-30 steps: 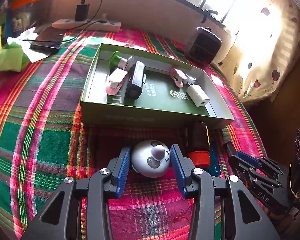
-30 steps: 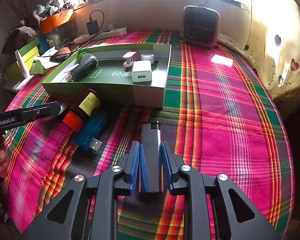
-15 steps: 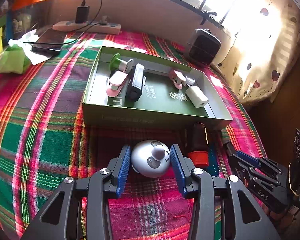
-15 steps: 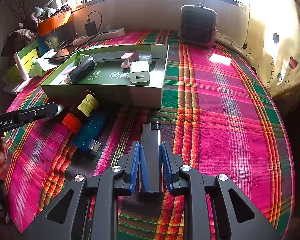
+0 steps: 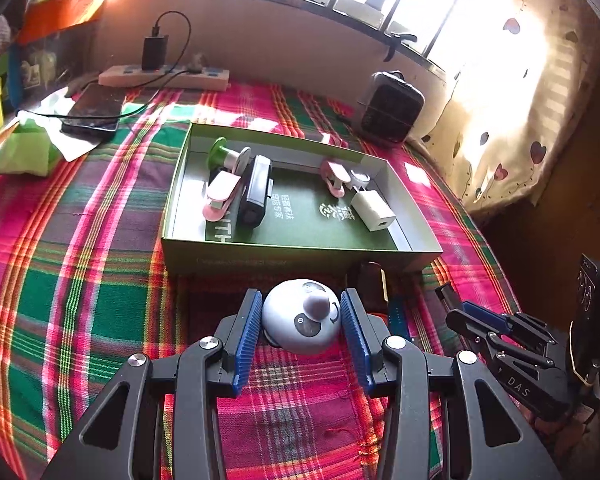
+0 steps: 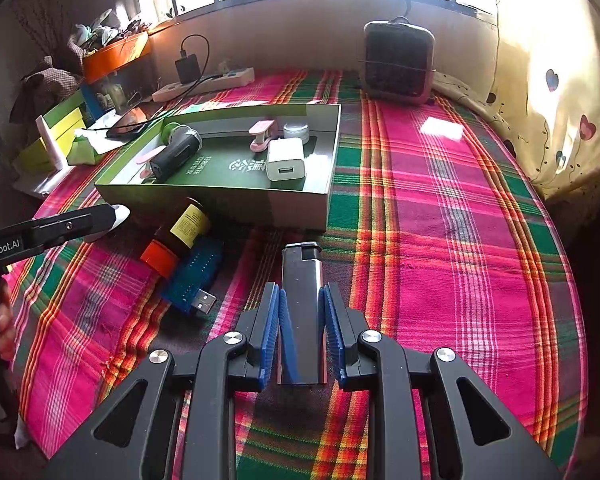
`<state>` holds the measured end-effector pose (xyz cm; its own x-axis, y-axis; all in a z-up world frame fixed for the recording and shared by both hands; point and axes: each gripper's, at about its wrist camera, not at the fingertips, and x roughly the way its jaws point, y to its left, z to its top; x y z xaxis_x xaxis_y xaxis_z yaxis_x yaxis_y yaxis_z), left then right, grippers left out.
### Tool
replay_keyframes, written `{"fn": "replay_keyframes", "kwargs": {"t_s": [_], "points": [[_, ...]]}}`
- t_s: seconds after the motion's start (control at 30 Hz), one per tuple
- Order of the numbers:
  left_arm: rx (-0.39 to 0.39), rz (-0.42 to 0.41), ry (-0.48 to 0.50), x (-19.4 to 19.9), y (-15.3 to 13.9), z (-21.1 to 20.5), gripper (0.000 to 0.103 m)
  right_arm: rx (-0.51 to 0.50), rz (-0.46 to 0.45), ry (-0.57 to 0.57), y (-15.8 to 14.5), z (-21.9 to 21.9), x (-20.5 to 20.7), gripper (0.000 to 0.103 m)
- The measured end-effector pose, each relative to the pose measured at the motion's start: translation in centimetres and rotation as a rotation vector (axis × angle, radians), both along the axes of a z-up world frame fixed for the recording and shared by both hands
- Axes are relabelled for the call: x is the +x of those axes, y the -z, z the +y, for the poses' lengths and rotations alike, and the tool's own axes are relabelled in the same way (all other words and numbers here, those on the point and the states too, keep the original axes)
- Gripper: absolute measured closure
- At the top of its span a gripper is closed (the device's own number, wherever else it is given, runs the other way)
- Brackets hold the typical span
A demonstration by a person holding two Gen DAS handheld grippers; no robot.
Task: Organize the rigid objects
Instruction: 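Carry the white toy in the left tool and lighter in the right tool into the box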
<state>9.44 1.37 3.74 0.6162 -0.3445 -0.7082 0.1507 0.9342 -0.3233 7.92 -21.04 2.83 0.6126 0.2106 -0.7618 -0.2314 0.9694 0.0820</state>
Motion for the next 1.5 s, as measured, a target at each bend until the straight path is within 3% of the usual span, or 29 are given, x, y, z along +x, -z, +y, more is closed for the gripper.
{"fn": "replay_keyframes", "kwargs": {"t_s": [0.37, 0.83, 1.5], "points": [[-0.020, -0.010, -0.008, 1.3, -1.0, 1.2, 0.063, 0.007, -0.040, -0.018, -1.9, 0.6, 1.0, 0.079], [0.023, -0.043, -0.028, 4.2, -2.0, 2.5, 0.063, 0.041, -0.049, -0.036, -3.4, 1.6, 4.8, 0.079], [0.060, -0.011, -0.052, 7.5, 0.2, 2.8, 0.063, 0.042, -0.011, -0.023, -2.2, 3.5, 12.1, 0.079]]}}
